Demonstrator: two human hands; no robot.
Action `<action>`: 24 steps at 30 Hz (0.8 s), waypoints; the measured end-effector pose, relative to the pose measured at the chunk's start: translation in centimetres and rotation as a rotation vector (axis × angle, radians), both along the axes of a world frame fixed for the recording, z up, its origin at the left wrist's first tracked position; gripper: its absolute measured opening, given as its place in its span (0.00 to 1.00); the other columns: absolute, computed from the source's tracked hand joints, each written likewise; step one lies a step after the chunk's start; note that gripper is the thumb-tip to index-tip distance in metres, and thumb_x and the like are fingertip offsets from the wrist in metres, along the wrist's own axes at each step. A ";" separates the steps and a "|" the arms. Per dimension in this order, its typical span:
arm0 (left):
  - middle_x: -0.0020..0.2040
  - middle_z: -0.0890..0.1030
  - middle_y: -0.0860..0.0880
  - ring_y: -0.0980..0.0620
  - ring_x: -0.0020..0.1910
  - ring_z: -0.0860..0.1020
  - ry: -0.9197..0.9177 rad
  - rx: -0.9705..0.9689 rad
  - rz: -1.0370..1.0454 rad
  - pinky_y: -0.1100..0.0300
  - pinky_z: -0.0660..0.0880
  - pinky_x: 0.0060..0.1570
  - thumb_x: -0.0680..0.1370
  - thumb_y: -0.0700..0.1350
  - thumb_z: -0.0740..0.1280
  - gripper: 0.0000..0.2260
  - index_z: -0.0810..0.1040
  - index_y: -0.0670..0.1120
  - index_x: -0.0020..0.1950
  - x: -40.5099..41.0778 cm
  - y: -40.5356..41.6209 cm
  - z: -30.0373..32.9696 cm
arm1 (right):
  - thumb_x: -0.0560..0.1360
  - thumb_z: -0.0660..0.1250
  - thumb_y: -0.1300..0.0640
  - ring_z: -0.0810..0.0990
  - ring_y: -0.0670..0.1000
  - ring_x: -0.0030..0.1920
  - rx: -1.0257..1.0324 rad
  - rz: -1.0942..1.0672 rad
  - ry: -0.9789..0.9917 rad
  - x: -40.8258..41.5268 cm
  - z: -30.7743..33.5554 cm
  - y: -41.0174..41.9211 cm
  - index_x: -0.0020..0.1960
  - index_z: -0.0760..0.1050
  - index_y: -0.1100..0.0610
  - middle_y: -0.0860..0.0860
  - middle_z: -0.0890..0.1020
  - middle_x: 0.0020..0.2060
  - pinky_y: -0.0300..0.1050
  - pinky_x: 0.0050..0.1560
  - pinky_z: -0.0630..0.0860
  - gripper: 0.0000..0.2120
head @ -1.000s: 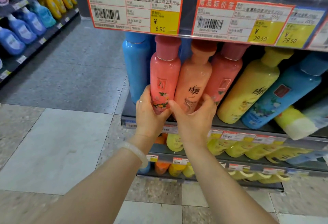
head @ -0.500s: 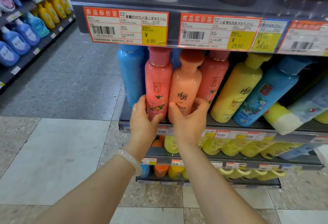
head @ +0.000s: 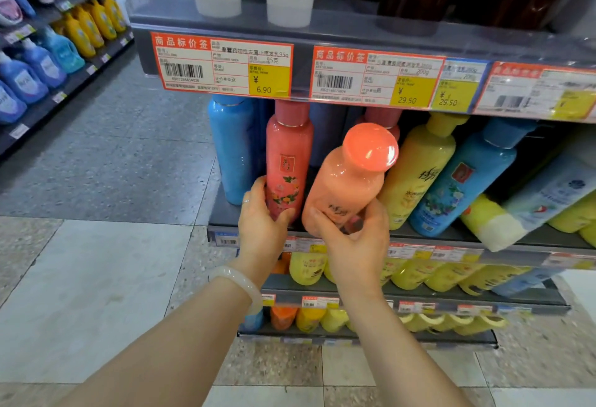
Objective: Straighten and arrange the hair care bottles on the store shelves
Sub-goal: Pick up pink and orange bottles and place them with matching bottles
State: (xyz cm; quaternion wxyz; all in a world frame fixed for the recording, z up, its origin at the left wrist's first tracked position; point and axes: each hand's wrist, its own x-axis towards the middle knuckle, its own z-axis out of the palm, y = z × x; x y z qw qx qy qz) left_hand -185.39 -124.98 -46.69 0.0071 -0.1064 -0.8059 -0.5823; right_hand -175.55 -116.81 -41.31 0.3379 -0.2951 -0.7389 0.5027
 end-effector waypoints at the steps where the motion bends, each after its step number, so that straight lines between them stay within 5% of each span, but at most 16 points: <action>1: 0.58 0.74 0.47 0.47 0.57 0.76 -0.005 -0.005 -0.001 0.44 0.75 0.58 0.68 0.39 0.72 0.28 0.68 0.50 0.65 0.0 0.4 0.1 | 0.63 0.78 0.53 0.74 0.45 0.49 -0.007 0.004 -0.001 0.4 0.0 0.3 0.55 0.73 0.54 0.51 0.76 0.49 0.40 0.49 0.73 0.24; 4: 0.59 0.73 0.45 0.47 0.57 0.76 -0.016 -0.024 0.011 0.46 0.74 0.59 0.68 0.38 0.73 0.29 0.67 0.48 0.66 0.1 1.8 0.3 | 0.63 0.78 0.54 0.76 0.50 0.51 -0.033 0.004 -0.003 1.5 -0.3 1.5 0.54 0.72 0.51 0.53 0.77 0.50 0.41 0.49 0.73 0.23; 8: 0.60 0.73 0.45 0.47 0.57 0.76 -0.045 -0.027 0.025 0.46 0.74 0.59 0.68 0.37 0.73 0.31 0.66 0.49 0.67 0.1 2.5 0.4 | 0.64 0.77 0.53 0.76 0.45 0.49 -0.061 0.010 -0.034 2.4 -0.3 3.0 0.56 0.73 0.53 0.52 0.77 0.50 0.28 0.44 0.70 0.24; 12: 0.63 0.69 0.43 0.46 0.62 0.71 -0.003 -0.062 0.087 0.53 0.68 0.65 0.68 0.33 0.71 0.31 0.65 0.43 0.69 3.2 2.4 1.3 | 0.64 0.77 0.51 0.76 0.47 0.51 -0.069 0.030 -0.090 2.6 0.0 3.9 0.58 0.73 0.54 0.51 0.77 0.52 0.41 0.50 0.74 0.25; 15: 0.62 0.68 0.47 0.51 0.62 0.69 0.142 -0.089 -0.147 0.61 0.64 0.63 0.68 0.38 0.73 0.31 0.65 0.42 0.68 7.7 2.4 1.7 | 0.59 0.76 0.44 0.77 0.47 0.50 -0.075 0.045 -0.138 3.0 0.2 4.1 0.55 0.74 0.50 0.49 0.78 0.50 0.47 0.50 0.76 0.27; 18: 0.60 0.74 0.52 0.54 0.59 0.75 -0.039 -0.041 -0.437 0.60 0.73 0.56 0.63 0.45 0.76 0.34 0.66 0.51 0.66 8.9 3.8 2.2 | 0.54 0.72 0.38 0.78 0.46 0.50 -0.094 0.053 -0.161 3.7 0.5 4.3 0.53 0.74 0.48 0.48 0.80 0.49 0.50 0.50 0.77 0.30; 20: 0.54 0.78 0.54 0.56 0.53 0.78 -0.104 -0.001 -0.431 0.60 0.76 0.49 0.64 0.44 0.75 0.29 0.66 0.56 0.61 9.0 4.9 2.6 | 0.56 0.74 0.41 0.78 0.46 0.49 -0.094 0.061 -0.181 4.5 1.0 4.8 0.52 0.74 0.48 0.48 0.80 0.48 0.49 0.50 0.77 0.27; 24: 0.51 0.80 0.52 0.55 0.49 0.79 -0.134 0.043 -0.431 0.60 0.74 0.48 0.65 0.39 0.75 0.29 0.68 0.49 0.62 10.9 6.6 3.4 | 0.60 0.78 0.50 0.79 0.43 0.47 -0.112 0.105 -0.202 6.4 2.4 7.1 0.52 0.75 0.50 0.49 0.81 0.48 0.41 0.47 0.77 0.23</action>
